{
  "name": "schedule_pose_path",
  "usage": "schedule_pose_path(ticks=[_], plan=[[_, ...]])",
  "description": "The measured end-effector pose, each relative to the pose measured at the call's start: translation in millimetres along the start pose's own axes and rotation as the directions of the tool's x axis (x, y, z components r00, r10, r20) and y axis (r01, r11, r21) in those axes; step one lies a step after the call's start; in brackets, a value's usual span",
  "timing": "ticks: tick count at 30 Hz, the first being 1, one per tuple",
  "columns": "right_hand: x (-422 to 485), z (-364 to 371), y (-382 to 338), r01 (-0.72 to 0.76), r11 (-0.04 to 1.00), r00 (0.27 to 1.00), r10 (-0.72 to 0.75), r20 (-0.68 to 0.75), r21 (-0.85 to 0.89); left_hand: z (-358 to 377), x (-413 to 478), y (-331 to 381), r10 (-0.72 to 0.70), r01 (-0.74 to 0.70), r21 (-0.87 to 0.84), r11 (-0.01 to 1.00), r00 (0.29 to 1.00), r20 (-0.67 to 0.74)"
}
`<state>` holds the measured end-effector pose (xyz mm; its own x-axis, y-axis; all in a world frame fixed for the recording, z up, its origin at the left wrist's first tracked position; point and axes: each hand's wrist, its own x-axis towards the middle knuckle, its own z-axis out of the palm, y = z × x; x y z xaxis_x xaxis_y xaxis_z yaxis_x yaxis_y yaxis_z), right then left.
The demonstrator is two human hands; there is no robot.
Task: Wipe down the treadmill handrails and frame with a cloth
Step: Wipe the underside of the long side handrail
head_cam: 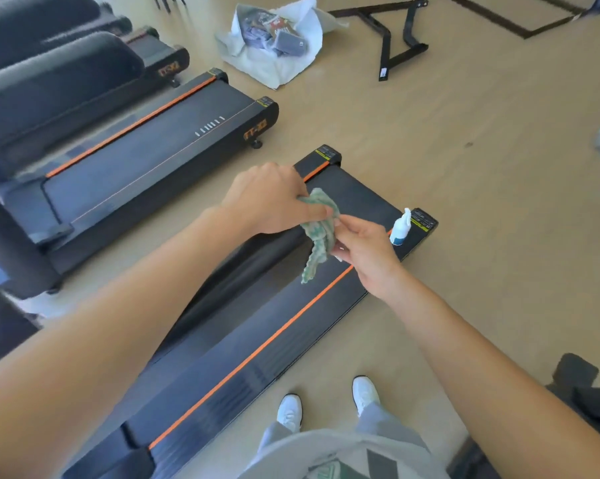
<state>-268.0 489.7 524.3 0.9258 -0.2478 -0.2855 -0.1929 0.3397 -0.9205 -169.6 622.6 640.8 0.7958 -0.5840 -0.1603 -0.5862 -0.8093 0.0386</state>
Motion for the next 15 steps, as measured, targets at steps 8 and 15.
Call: schedule_pose_path(ticks=[8, 15], plan=[[20.4, -16.3, -24.6, 0.043, 0.992, 0.963, -0.009, 0.271, -0.12, 2.4, -7.9, -0.3, -0.21, 0.213, -0.093, 0.973, 0.977, 0.04], [-15.5, 1.2, 11.2, -0.003, 0.985, 0.989, -0.022, 0.144, 0.171, 17.7, -49.6, 9.9, -0.168, 0.141, -0.153, 0.978, 0.969, -0.182]])
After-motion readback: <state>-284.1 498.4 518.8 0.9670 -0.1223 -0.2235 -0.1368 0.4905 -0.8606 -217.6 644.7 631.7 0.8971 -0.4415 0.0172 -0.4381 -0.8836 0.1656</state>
